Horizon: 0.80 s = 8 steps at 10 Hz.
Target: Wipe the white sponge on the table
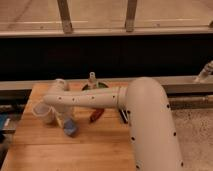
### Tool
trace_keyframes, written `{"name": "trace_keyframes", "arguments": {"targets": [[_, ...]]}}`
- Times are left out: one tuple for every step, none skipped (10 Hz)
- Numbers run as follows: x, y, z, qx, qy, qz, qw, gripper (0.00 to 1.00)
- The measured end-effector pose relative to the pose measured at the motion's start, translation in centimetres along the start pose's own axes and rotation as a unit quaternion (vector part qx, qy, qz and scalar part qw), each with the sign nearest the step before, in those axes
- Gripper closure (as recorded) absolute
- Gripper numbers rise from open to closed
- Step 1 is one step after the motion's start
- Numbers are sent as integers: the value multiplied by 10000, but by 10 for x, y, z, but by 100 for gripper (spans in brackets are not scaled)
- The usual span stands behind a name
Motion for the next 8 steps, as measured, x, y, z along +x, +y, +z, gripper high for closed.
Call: {"name": "trace_keyframes", "arguments": {"targets": [[6, 4, -1, -9, 27, -60, 10000, 96], [14, 3, -2, 1, 52, -39, 10000, 89], [23, -2, -4, 21, 71, 35, 10000, 80], [34, -14, -6, 37, 59, 220, 9997, 68], [38, -26, -8, 50, 17, 371, 9993, 59], [36, -37, -10, 45, -47, 494, 9988, 48], [31, -41, -10, 27, -87, 551, 9984, 39], [23, -43, -7, 12, -102, 574, 9983, 36]]}}
